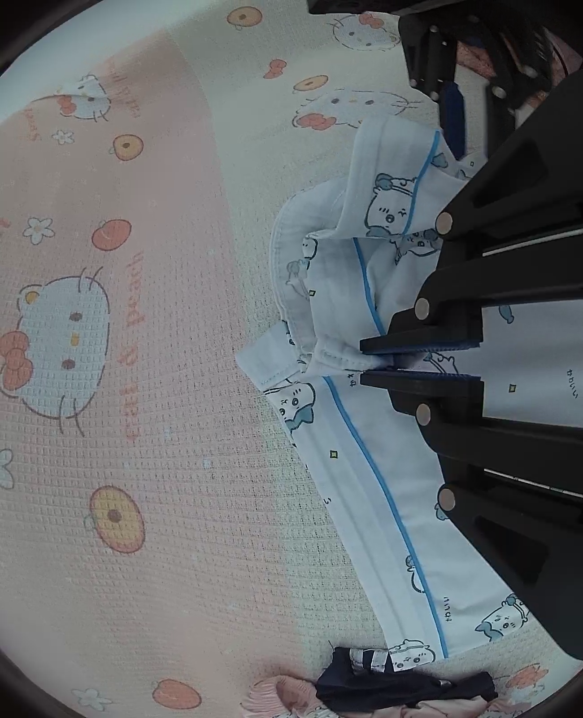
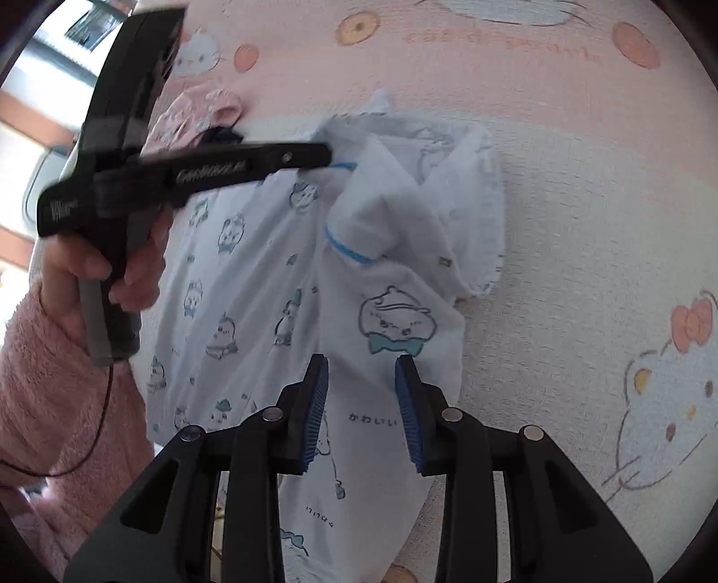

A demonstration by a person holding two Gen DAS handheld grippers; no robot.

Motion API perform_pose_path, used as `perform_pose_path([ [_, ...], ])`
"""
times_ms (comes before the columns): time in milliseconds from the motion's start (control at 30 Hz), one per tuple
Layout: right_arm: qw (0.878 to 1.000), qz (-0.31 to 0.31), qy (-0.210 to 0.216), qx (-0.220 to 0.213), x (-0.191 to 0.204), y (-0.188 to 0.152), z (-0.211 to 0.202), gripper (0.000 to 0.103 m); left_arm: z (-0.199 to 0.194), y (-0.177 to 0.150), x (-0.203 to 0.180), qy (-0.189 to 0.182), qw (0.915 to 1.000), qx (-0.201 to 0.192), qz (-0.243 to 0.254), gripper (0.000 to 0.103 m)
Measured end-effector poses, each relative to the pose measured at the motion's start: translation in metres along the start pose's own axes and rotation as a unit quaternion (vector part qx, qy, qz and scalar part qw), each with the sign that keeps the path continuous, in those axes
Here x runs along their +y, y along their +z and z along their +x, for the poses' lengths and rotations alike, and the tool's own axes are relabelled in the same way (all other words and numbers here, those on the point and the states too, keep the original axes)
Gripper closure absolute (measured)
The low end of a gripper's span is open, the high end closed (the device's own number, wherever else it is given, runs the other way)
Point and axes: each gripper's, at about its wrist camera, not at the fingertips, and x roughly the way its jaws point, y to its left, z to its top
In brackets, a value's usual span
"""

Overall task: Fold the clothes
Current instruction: 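Grasp the folded edge with the left gripper while the right gripper grasps beside it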

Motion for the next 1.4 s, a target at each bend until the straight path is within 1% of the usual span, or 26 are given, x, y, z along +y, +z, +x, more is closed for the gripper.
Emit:
perform_pose_path([
  [100,0.996,0.078,0.019,-0.039,-0.024,0.007,-0.011,0.070,0.000,-0.003,0.001,-0.004,1.0000,0.002,-0.008,0.096],
  [133,0.993,0.100,0.036,-0.046,-0.031,0.013,-0.010,0.070,0.000,-0.003,0.001,-0.006,0.9999,0.001,-0.010,0.096],
  [167,0.990,0.123,0.055,-0.046,-0.040,0.017,-0.005,0.070,-0.001,-0.004,0.000,-0.007,0.9999,0.000,-0.012,0.096],
  [233,0.985,0.158,0.061,-0.037,-0.051,0.023,0.008,0.070,-0.002,-0.004,0.000,-0.009,0.9999,-0.001,-0.014,0.096],
  [300,0.988,0.148,0.029,-0.027,-0.046,0.027,0.021,0.070,-0.002,-0.005,0.000,-0.011,0.9998,0.000,-0.016,0.096],
  [333,0.990,0.136,0.014,-0.028,-0.045,0.024,0.022,0.072,-0.002,-0.006,0.001,-0.011,0.9998,0.000,-0.016,0.096],
  [400,0.992,0.124,-0.012,-0.037,-0.040,0.024,0.023,0.073,-0.001,-0.006,0.001,-0.010,0.9998,0.000,-0.015,0.096],
  [433,0.992,0.118,-0.024,-0.042,-0.038,0.025,0.023,0.078,0.000,-0.006,0.001,-0.010,0.9998,0.000,-0.014,0.096],
  [467,0.992,0.113,-0.037,-0.047,-0.035,0.025,0.023,0.082,-0.001,-0.007,0.001,-0.011,0.9999,0.000,-0.014,0.096],
  [567,0.990,0.127,-0.041,-0.050,-0.040,0.024,0.017,0.082,-0.003,-0.009,0.003,-0.011,0.9998,0.000,-0.013,0.096],
  [600,0.989,0.132,-0.042,-0.051,-0.042,0.023,0.014,0.080,-0.004,-0.009,0.004,-0.012,0.9998,0.000,-0.013,0.096],
  [633,0.988,0.138,-0.043,-0.052,-0.044,0.023,0.012,0.072,-0.003,-0.009,0.004,-0.012,0.9998,0.001,-0.013,0.096],
  [700,0.986,0.148,-0.044,-0.054,-0.048,0.022,0.007,0.064,-0.001,-0.007,0.004,-0.012,0.9998,0.001,-0.014,0.096],
  [767,0.984,0.173,-0.022,-0.038,-0.069,0.017,0.016,0.064,0.001,-0.007,0.003,-0.011,0.9998,0.001,-0.016,0.096],
  [800,0.983,0.180,-0.012,-0.046,-0.074,0.017,0.019,0.063,0.003,-0.006,0.001,-0.011,0.9998,0.001,-0.017,0.096],
  [867,0.983,0.174,0.007,-0.061,-0.075,0.021,0.020,0.072,0.005,-0.004,-0.002,-0.012,0.9998,-0.002,-0.014,0.096],
  [933,0.985,0.157,0.018,-0.065,-0.071,0.027,0.021,0.094,0.006,-0.001,-0.005,-0.015,0.9998,-0.005,-0.010,0.096],
  [967,0.988,0.142,0.015,-0.065,-0.066,0.030,0.020,0.095,0.006,0.002,-0.006,-0.018,0.9998,-0.006,-0.008,0.096],
  [1033,0.991,0.113,-0.003,-0.069,-0.057,0.034,0.014,0.096,0.002,0.008,-0.008,-0.025,0.9996,-0.012,-0.004,0.096],
  [1100,0.991,0.103,-0.019,-0.085,-0.055,0.033,-0.003,0.096,-0.005,0.017,-0.012,-0.033,0.9992,-0.021,0.008,0.096],
  [1167,0.989,0.096,-0.040,-0.107,-0.060,0.030,-0.029,0.096,-0.012,0.029,-0.020,-0.044,0.9982,-0.033,0.025,0.096],
  [1267,0.984,0.084,-0.088,-0.130,-0.070,0.029,-0.075,0.097,-0.012,0.048,-0.034,-0.066,0.9957,-0.043,0.048,0.096],
  [1333,0.978,0.071,-0.135,-0.139,-0.079,0.023,-0.105,0.097,-0.004,0.059,-0.045,-0.074,0.9946,-0.043,0.059,0.096],
  [1400,0.968,0.059,-0.200,-0.138,-0.087,0.021,-0.114,0.096,0.012,0.068,-0.059,-0.067,0.9941,-0.042,0.074,0.096],
])
